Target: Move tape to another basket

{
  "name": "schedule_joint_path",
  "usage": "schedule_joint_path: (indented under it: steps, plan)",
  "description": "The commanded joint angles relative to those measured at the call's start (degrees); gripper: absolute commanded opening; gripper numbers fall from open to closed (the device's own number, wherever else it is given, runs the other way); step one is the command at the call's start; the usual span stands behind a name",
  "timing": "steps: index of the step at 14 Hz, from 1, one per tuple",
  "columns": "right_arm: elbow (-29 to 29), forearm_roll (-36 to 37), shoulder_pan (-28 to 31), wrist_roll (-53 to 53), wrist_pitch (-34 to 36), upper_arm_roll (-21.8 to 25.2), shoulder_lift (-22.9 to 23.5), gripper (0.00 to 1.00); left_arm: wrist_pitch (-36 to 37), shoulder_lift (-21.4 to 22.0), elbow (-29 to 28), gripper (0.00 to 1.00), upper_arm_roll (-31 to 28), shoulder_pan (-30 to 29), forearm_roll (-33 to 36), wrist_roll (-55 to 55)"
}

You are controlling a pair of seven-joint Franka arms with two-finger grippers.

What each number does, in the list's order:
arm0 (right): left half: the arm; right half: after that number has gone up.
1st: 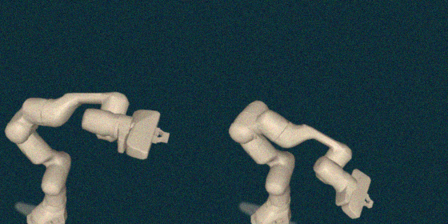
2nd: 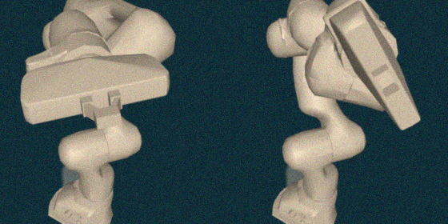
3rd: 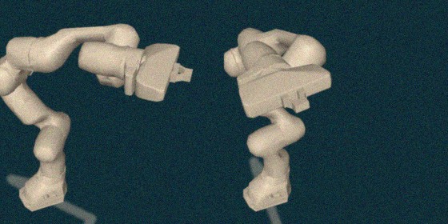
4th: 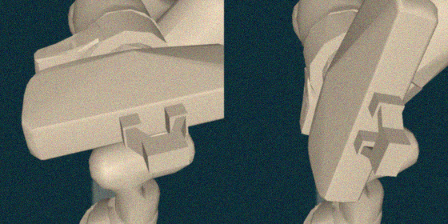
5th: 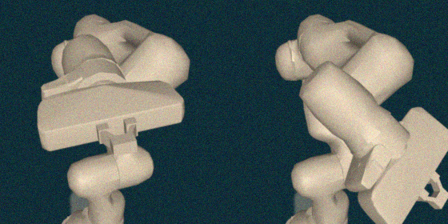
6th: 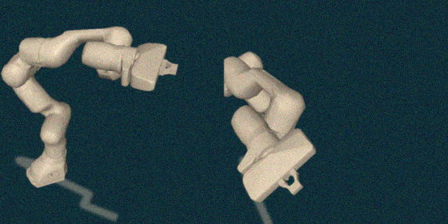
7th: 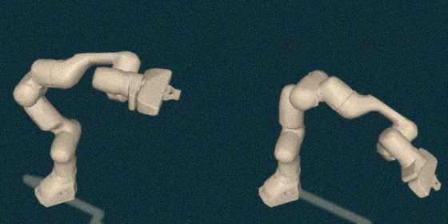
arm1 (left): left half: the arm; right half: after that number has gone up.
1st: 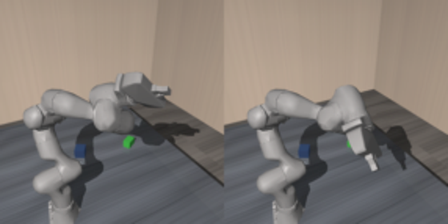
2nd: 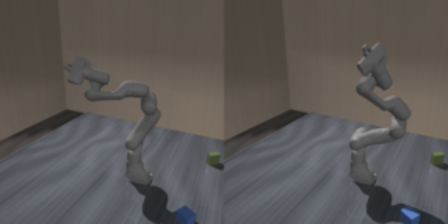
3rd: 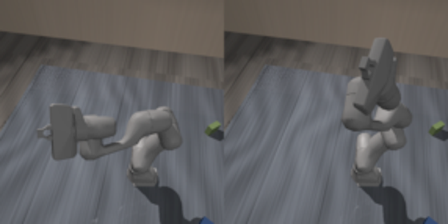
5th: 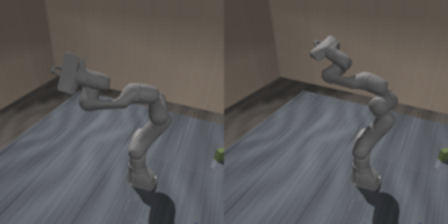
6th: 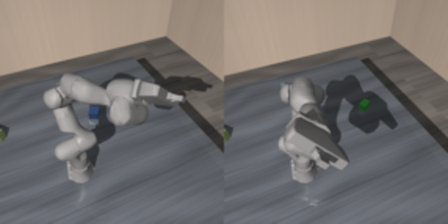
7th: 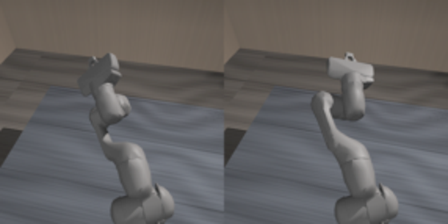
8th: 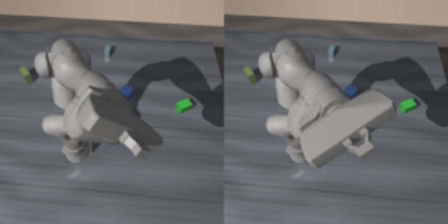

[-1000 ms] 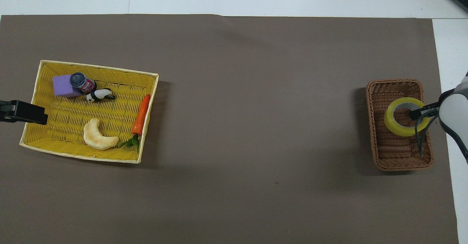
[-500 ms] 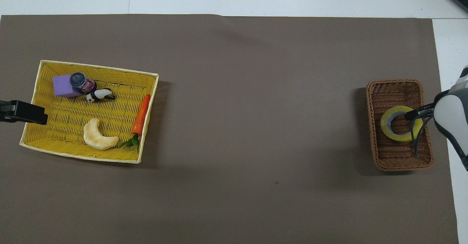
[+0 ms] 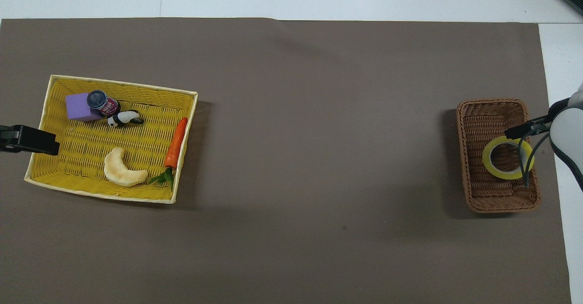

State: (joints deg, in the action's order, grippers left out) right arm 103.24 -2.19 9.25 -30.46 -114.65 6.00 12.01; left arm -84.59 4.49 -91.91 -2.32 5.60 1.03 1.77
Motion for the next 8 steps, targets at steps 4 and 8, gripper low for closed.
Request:
schedule_joint_path:
  steps: [4, 8]
  plan:
    - [-2.1, -1.3, -1.7, 27.8, 10.2, -9.8, -9.3, 1.00, 1.0, 0.6, 0.3, 1.00, 0.0, -0.2, 0.4, 0.3]
    - [-2.7, -0.1, -11.3, 44.8, 16.1, -10.0, -14.9, 1.00, 1.0, 0.6, 0.3, 1.00, 0.0, -0.2, 0.4, 0.3]
